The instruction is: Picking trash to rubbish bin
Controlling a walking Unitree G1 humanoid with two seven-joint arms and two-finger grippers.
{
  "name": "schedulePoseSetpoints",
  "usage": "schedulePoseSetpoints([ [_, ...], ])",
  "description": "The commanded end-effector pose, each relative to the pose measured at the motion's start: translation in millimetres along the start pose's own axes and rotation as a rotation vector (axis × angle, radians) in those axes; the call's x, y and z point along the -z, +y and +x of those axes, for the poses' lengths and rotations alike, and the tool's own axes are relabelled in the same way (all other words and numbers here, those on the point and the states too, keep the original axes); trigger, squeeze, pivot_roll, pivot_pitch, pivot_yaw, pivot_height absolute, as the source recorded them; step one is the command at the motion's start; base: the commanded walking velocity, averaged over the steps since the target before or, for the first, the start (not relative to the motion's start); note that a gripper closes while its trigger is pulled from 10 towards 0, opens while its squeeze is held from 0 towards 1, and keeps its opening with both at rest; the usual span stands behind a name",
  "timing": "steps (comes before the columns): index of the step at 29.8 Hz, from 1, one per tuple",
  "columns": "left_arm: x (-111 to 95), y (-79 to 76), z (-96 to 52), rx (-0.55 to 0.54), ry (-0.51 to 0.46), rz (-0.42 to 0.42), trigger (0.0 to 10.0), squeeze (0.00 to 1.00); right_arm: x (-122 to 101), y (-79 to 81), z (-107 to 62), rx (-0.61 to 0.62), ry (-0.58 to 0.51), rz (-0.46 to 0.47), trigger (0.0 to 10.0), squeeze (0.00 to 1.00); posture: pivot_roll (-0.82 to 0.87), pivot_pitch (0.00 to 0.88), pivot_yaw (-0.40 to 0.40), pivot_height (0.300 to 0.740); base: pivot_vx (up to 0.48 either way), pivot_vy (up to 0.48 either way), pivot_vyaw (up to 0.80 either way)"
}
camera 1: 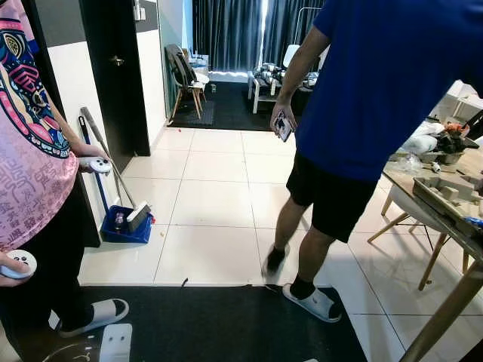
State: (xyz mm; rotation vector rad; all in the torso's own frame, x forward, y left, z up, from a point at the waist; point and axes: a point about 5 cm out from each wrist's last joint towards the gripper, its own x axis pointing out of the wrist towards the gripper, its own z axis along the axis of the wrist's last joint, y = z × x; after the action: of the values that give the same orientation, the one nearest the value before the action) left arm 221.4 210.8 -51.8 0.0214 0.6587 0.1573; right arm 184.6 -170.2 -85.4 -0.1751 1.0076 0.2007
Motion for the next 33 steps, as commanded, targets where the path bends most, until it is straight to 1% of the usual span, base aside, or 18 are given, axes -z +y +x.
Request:
schedulePoseSetpoints([
  [1, 1.0, 4.3, -0.1, -0.003, 0.012, 0.024, 10.0, 0.0, -0.7, -0.6, 0.1, 0.005, -0.001, 0.004, 10.0, 0.0, 0.07, 0.0, -0.02, 0.74, 0.0, 0.0, 0.0],
  [33, 0.7, 2.2, 0.0, 0.003, 0.008, 0.029, 10.0, 0.0, 2.1, -2.6, -0.7, 0.005, 0.004, -0.016, 10.0, 0.0, 0.06, 0.0, -0.022, 0.74, 0.0, 0.0, 0.0],
])
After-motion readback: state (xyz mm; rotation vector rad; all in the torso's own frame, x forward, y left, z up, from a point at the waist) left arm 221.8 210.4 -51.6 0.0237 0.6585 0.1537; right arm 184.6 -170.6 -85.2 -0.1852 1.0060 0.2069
